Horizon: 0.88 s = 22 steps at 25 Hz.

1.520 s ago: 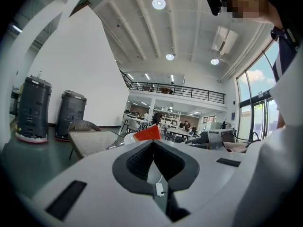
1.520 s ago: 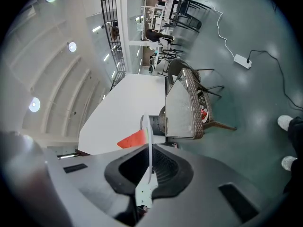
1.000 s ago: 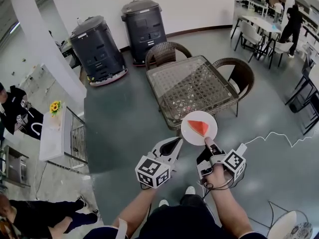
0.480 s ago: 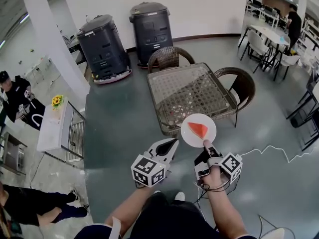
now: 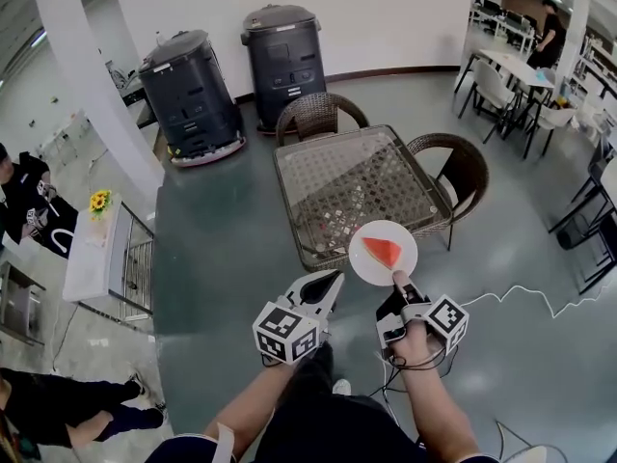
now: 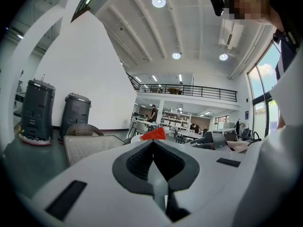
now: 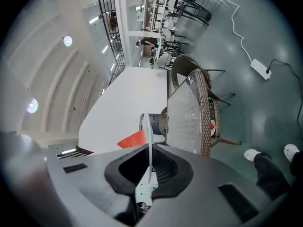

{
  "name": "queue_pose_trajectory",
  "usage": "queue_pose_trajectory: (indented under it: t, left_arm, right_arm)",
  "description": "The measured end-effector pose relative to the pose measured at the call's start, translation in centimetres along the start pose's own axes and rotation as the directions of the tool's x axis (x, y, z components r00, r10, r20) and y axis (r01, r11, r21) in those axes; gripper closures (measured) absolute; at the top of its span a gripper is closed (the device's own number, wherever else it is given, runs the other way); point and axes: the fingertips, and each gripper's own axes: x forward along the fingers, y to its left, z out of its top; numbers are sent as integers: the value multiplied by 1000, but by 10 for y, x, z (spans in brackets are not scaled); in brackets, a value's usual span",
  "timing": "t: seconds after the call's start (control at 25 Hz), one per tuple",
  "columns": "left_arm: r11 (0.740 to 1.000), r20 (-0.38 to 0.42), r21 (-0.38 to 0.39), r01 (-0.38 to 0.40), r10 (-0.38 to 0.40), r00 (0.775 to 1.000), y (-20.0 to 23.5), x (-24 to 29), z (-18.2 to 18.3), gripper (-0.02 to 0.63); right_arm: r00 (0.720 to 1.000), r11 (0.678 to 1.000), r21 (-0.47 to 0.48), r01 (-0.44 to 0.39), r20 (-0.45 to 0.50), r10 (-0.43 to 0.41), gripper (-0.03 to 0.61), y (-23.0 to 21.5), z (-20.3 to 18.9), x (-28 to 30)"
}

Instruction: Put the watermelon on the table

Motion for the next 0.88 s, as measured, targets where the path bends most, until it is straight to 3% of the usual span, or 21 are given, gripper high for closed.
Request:
queue_pose_trajectory:
  t: [0.24, 0.88]
  left_arm:
    - [1000, 9, -13, 20, -20, 1000, 22, 32, 2, 609]
    - [996, -24, -75, 50, -52, 998, 143, 128, 14, 609]
  right_arm:
    - [1000, 1000, -7, 13, 21, -13, 568, -3, 21, 29]
    - [996, 997, 6, 81, 35, -81, 568, -14, 55, 166]
